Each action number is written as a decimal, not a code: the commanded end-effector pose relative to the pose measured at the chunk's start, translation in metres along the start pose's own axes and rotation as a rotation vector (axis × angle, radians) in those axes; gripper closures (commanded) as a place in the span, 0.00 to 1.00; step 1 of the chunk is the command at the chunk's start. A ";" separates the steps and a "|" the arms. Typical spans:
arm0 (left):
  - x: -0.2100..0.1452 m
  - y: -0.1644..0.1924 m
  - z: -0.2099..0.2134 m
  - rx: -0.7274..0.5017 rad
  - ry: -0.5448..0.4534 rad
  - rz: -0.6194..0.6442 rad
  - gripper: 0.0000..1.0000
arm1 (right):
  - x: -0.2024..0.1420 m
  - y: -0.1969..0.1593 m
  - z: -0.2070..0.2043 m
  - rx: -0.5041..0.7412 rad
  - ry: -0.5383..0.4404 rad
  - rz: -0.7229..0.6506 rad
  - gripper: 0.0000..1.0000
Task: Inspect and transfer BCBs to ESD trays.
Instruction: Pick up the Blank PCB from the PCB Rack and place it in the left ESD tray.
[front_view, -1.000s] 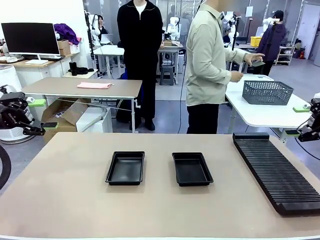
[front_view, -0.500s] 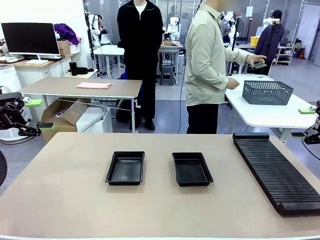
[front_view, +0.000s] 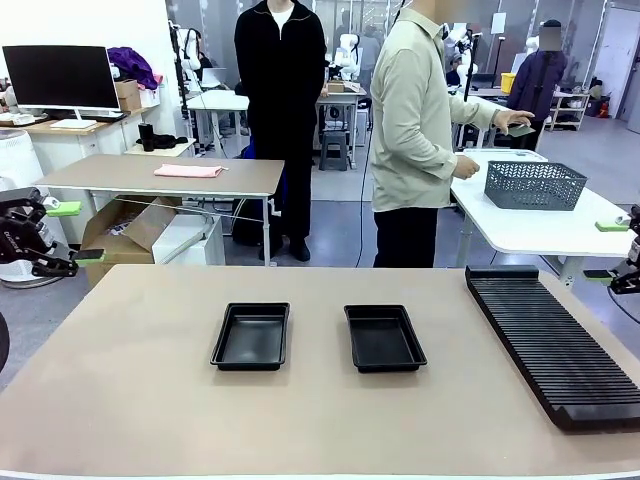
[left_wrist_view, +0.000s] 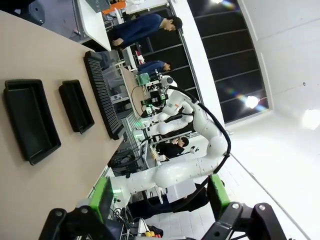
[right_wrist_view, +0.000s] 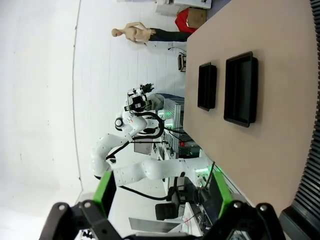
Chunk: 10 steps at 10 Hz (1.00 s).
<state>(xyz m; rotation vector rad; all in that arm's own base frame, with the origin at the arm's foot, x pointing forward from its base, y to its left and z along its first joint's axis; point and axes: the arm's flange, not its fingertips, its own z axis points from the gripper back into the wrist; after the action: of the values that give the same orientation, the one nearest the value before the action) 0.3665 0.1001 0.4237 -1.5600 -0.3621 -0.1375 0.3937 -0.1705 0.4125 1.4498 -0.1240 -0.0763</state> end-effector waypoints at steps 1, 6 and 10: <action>-0.001 0.001 0.001 0.008 -0.033 0.049 0.00 | -0.005 0.008 -0.004 0.013 -0.053 0.021 0.00; -0.005 0.002 0.018 0.072 -0.011 0.105 0.00 | -0.012 0.005 0.000 0.018 -0.020 0.085 0.00; -0.005 0.000 0.024 0.094 -0.001 0.118 0.00 | -0.014 -0.003 0.005 0.052 0.014 0.125 0.00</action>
<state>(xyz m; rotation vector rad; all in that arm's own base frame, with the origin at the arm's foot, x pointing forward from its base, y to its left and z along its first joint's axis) 0.3605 0.1187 0.4165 -1.5012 -0.2992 -0.0518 0.3835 -0.1692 0.4147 1.4734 -0.1959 0.0011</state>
